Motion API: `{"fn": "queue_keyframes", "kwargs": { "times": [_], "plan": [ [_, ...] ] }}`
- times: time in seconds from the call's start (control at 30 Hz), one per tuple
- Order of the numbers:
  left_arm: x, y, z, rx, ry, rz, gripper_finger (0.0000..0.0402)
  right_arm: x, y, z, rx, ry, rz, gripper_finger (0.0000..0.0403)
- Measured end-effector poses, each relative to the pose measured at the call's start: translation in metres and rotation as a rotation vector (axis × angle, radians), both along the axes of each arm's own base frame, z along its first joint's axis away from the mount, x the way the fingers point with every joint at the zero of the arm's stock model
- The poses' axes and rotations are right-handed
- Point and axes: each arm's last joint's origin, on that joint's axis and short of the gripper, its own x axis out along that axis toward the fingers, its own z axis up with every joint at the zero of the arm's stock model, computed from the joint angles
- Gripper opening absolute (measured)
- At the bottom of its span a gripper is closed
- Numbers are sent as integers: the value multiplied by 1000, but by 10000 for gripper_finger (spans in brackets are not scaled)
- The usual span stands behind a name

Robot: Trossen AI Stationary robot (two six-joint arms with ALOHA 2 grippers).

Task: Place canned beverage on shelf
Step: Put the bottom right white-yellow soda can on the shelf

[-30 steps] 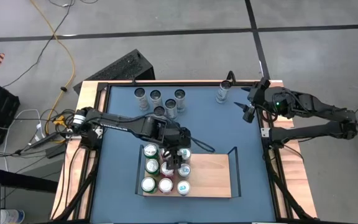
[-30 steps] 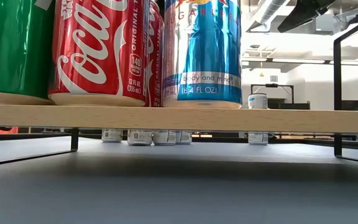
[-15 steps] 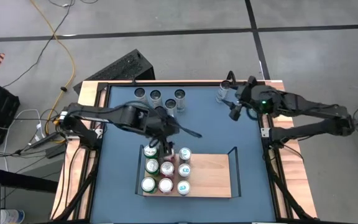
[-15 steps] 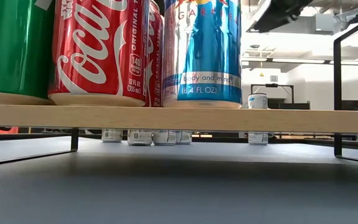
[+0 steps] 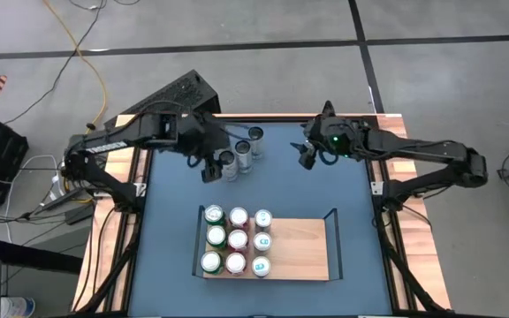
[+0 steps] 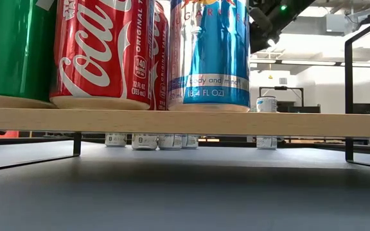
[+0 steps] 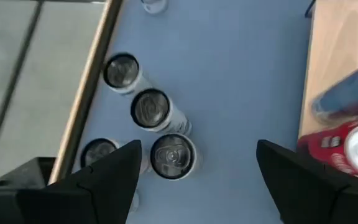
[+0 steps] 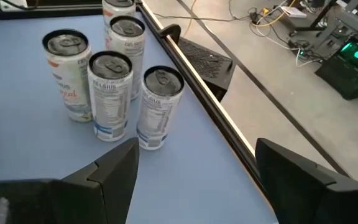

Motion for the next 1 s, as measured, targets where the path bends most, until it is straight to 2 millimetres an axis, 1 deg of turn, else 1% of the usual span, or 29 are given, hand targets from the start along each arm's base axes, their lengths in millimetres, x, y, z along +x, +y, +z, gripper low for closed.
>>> {"fn": "queue_keyframes", "kwargs": {
  "times": [0.1,0.23,0.37,0.47,0.57,0.63,0.83,0.93,1.0],
  "plan": [
    [-5,17,-25,-32,-24,9,304,2,-2,3,-2,2,-3,306],
    [-11,31,-62,-2,-62,69,304,0,-5,6,-6,0,-17,306],
    [-8,37,-90,15,-103,85,304,-2,-12,5,-2,2,-47,306],
    [-9,38,-109,22,-79,82,304,-4,-15,5,0,9,-62,306],
    [-10,41,-124,35,-69,104,304,-5,-17,4,2,14,-71,306],
    [-11,43,-130,37,-74,114,304,-5,-18,4,2,16,-76,306],
    [-8,43,-137,51,-105,73,304,-7,-23,4,4,18,-95,306],
    [-7,42,-137,25,-118,79,304,-8,-25,4,6,24,-104,306],
    [-9,41,-133,5,-141,75,304,-9,-26,3,9,29,-108,306]
  ]
}}
